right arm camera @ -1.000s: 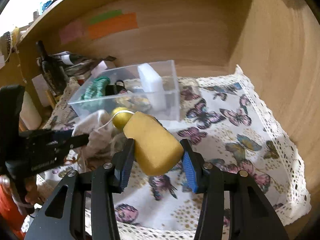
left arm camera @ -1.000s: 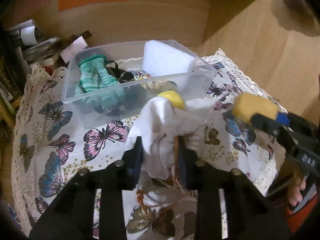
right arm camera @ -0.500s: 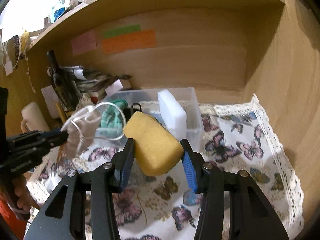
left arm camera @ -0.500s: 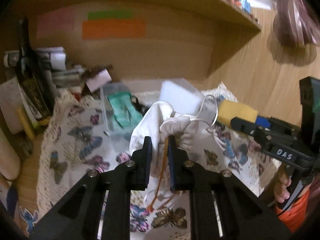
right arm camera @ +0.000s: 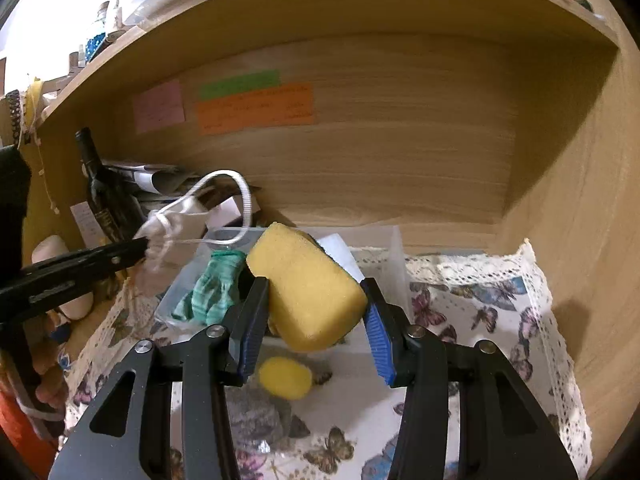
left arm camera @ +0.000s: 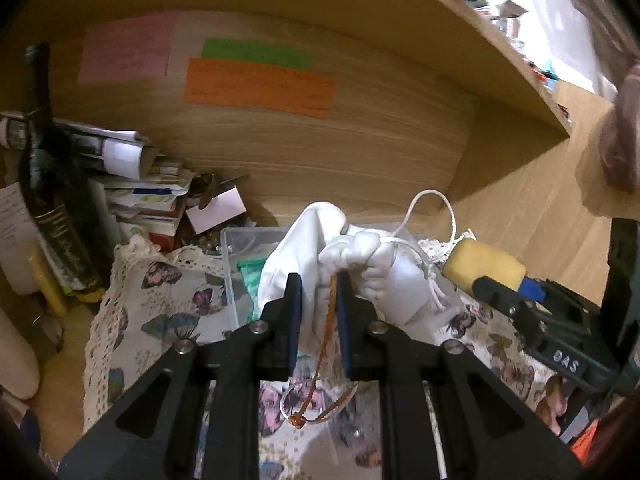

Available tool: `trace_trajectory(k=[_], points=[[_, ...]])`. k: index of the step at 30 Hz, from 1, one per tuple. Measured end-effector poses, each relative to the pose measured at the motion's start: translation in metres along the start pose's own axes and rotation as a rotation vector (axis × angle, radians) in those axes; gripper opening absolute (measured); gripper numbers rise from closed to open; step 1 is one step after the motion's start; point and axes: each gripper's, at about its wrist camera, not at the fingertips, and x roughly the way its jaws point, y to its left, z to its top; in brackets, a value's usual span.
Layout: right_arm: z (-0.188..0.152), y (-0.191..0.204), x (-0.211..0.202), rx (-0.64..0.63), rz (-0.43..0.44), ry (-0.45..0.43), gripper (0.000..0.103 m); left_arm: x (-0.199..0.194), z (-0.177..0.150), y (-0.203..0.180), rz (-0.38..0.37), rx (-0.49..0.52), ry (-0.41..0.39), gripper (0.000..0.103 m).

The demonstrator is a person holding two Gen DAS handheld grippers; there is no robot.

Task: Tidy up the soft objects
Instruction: 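Lower the sponge and drawstring pouch into the box and open both tools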

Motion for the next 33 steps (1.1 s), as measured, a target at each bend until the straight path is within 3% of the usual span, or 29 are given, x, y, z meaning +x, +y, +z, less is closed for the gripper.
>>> trace_trajectory(k=[7,20,23,25,33], points=[[0.007,0.008,0.036,-0.007,0.030,0.047,0.043,0.044,0.012,0.004,0.036,-0.010,0.029,0.015],[-0.012,0.022,0.102,-0.054,0.046,0.199,0.044,0.114,-0.007,0.010,0.098,0.033,0.167,0.017],[-0.015,0.022,0.107,-0.064,0.037,0.216,0.045,0.118,-0.009,0.008,0.113,0.049,0.175,0.029],[-0.015,0.025,0.107,-0.082,0.018,0.214,0.046,0.121,-0.011,0.007,0.112,0.052,0.185,0.043],[-0.011,0.033,0.088,-0.136,-0.010,0.168,0.059,0.108,-0.006,0.003,0.095,0.039,0.175,0.050]])
